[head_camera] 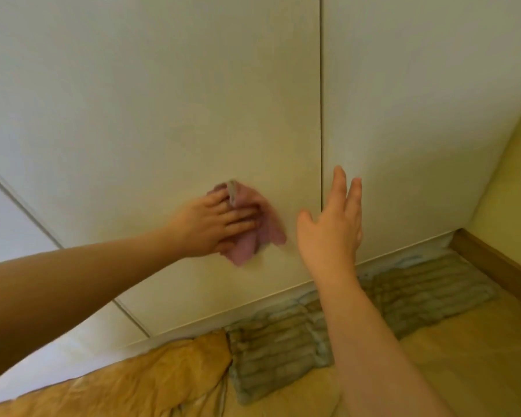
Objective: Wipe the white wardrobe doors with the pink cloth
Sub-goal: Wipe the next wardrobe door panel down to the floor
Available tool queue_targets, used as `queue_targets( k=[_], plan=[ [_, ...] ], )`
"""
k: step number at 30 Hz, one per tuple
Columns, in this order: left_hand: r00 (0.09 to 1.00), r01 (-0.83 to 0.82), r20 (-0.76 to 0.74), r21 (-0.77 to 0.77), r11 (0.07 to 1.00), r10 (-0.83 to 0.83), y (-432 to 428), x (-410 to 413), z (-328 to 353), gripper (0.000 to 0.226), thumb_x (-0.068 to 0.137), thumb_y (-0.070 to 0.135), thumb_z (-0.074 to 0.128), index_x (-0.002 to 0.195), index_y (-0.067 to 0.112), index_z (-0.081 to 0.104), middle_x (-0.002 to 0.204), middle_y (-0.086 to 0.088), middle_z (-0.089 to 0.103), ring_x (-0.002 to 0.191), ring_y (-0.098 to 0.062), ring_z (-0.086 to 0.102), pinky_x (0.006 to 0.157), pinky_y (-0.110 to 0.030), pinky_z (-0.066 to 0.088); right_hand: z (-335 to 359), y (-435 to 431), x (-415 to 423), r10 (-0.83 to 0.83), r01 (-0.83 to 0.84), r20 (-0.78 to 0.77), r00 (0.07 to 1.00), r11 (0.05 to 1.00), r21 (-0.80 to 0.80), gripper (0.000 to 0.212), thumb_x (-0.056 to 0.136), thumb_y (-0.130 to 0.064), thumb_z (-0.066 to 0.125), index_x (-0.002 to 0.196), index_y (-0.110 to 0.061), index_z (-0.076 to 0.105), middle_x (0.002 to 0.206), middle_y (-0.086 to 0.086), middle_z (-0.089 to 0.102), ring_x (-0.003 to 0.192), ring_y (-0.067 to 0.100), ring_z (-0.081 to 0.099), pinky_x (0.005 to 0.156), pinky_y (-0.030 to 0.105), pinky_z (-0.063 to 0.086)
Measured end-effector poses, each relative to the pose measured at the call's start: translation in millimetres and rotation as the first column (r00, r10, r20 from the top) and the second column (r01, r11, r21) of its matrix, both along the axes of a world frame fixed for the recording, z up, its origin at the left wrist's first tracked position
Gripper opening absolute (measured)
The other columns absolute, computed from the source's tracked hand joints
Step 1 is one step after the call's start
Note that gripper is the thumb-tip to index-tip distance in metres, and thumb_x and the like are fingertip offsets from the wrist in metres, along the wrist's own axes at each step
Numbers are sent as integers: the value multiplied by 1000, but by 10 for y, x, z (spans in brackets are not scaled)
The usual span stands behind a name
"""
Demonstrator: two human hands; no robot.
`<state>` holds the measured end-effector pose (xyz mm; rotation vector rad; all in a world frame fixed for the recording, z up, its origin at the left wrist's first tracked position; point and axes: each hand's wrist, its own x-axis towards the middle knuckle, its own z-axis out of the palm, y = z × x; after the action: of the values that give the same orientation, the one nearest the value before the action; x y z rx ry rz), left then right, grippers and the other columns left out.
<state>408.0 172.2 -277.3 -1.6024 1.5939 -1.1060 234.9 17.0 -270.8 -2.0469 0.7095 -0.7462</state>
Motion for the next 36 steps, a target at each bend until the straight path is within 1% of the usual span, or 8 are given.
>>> queue_targets(
  k=[5, 10, 12, 15, 18, 29, 34, 36],
  plan=[
    [995, -98, -31, -539, 836, 97, -407, -79, 374, 51, 90, 38, 47, 134, 12, 54, 141, -18, 47, 133, -35, 30, 113, -47, 13, 70, -19, 5, -49, 49, 86, 995, 999, 7, 76, 89, -13, 50, 149, -28, 7, 157, 2, -3, 143, 19, 7, 112, 34, 11],
    [996, -54, -73, 63, 997, 59, -206, -136, -259, 46, 80, 25, 39, 113, 14, 70, 122, -8, 64, 115, -29, 59, 118, -40, -3, -66, 37, -30, -12, 11, -57, 998, 1000, -19, 74, 92, -13, 46, 148, -30, 3, 157, 2, -7, 143, 20, 4, 112, 35, 12],
    [994, -25, -104, 42, 999, 29, -217, -137, -143, 43, 82, 27, 41, 111, 15, 71, 118, -6, 67, 109, -27, 63, 117, -39, 4, -74, 28, -42, -16, 14, -73, 997, 999, -29, 73, 92, -13, 46, 149, -30, 3, 157, 2, -7, 143, 20, 4, 112, 34, 12],
    [992, -96, -102, -283, 954, 70, -466, -177, 149, 46, 84, 35, 47, 122, 13, 64, 129, -13, 59, 121, -31, 53, 109, -45, 21, -80, 48, -39, -37, 35, -45, 998, 999, -33, 73, 91, -13, 49, 149, -29, 6, 157, 3, -3, 143, 20, 6, 111, 34, 13],
    [994, -105, -32, -479, 872, 102, -731, -214, 288, 47, 85, 23, 54, 131, 14, 57, 139, -17, 49, 130, -36, 44, 112, -48, 18, -119, 89, -21, -102, 104, 42, 994, 993, -53, 73, 89, -4, 47, 149, -26, 9, 157, 6, 2, 142, 22, 12, 110, 35, 17],
    [989, -130, -63, 82, 988, 136, -181, -147, -501, 51, 79, 23, 33, 115, 26, 69, 128, -5, 61, 120, -30, 55, 113, -43, 5, -309, 328, 91, -123, 134, 111, 986, 986, -98, 72, 88, 1, 44, 149, -21, 12, 156, 8, 10, 141, 25, 19, 108, 36, 21],
    [988, -105, -106, 97, 990, 115, 524, 49, -869, 47, 100, 11, 13, 142, 8, 35, 147, -5, 40, 145, -28, 8, 115, -40, 4, -396, 459, 140, -64, 66, 24, 998, 993, -100, 72, 90, -2, 43, 149, -24, 9, 157, 7, 6, 141, 24, 18, 110, 36, 20],
    [972, -108, -190, 151, 983, 136, 666, 51, -789, 53, 104, 14, 10, 129, 9, 57, 131, -1, 58, 137, -26, 35, 114, -38, 9, -468, 471, 155, -56, 54, -13, 998, 993, -101, 71, 91, -3, 43, 149, -24, 7, 157, 7, 5, 141, 24, 17, 110, 36, 19]
  ],
)
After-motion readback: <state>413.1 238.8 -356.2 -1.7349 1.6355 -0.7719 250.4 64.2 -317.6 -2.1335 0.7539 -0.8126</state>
